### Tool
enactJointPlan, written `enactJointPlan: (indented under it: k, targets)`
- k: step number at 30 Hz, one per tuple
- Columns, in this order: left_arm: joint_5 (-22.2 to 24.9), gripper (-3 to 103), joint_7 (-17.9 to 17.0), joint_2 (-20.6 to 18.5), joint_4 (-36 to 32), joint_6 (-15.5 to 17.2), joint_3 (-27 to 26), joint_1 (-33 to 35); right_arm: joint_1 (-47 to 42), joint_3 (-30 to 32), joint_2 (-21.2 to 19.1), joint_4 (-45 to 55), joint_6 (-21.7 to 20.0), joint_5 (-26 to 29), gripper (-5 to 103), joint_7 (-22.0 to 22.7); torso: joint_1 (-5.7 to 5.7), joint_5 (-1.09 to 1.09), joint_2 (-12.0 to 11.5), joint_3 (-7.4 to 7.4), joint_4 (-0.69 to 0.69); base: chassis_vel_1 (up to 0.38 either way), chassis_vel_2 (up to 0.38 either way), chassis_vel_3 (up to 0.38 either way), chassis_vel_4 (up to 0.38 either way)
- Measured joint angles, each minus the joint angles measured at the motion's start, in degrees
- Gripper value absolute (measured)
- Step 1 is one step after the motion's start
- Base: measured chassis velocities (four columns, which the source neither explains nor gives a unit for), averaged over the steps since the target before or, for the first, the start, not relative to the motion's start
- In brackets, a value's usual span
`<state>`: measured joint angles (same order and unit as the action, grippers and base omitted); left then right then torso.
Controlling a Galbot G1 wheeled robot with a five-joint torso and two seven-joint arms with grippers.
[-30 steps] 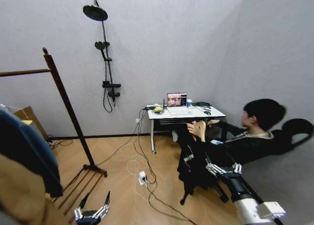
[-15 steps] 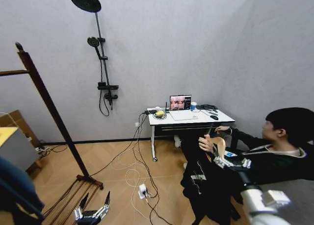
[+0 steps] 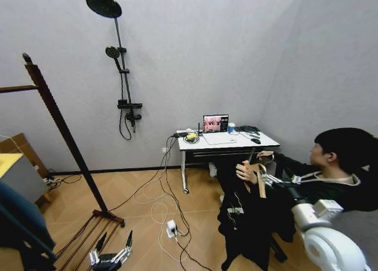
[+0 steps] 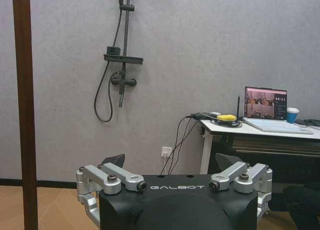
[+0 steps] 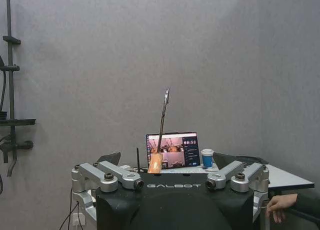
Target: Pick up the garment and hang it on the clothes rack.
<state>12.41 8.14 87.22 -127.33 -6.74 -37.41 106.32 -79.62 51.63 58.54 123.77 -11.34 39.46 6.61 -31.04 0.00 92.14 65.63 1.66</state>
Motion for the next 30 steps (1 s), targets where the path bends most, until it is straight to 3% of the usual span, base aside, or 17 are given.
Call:
enactJointPlan:
  k: [6,11,14,16,20,23,27,30]
  targets:
    - [0.0,100,0.0,0.0,0.0,0.0,0.0,0.0,1.7,-2.8,0.5,-1.3,-1.0,-0.6,84,0.1,0.02,0.0,0.0,-0.01,0.01,0.0,0.0,0.0,0.0]
    - [0.0,100,0.0,0.0,0.0,0.0,0.0,0.0,1.5,-2.9,1.0,-1.3,-0.9,-1.1,62,0.3,0.03,0.0,0.0,-0.01,0.02,0.0,0.0,0.0,0.0]
    - [0.0,100,0.0,0.0,0.0,0.0,0.0,0.0,1.3,-2.8,1.0,-1.3,-0.8,-1.2,57,0.3,0.03,0.0,0.0,-0.01,0.01,0.0,0.0,0.0,0.0]
    - [0.0,100,0.0,0.0,0.0,0.0,0.0,0.0,1.1,-2.6,1.0,-1.1,-0.6,-1.2,46,0.4,0.03,0.0,0.0,-0.01,0.01,0.0,0.0,0.0,0.0]
    - [0.0,100,0.0,0.0,0.0,0.0,0.0,0.0,1.1,-2.5,1.0,-1.0,-0.2,-1.5,35,0.5,0.03,0.0,0.0,-0.01,0.01,0.0,0.0,0.0,0.0]
    - [0.0,100,0.0,0.0,0.0,0.0,0.0,0.0,0.8,-2.3,1.2,-0.2,0.2,-2.0,19,0.4,0.02,0.0,0.0,-0.01,0.01,0.0,0.0,0.0,0.0]
    - [0.0,100,0.0,0.0,0.0,0.0,0.0,0.0,0.5,-2.0,1.2,0.1,0.5,-2.0,10,0.4,0.03,-0.01,0.0,-0.01,0.01,0.0,0.0,0.0,0.0]
    - [0.0,100,0.0,0.0,0.0,0.0,0.0,0.0,0.3,-1.9,1.2,0.2,0.9,-2.0,10,0.4,0.03,0.0,0.0,-0.01,0.01,0.0,0.0,0.0,0.0]
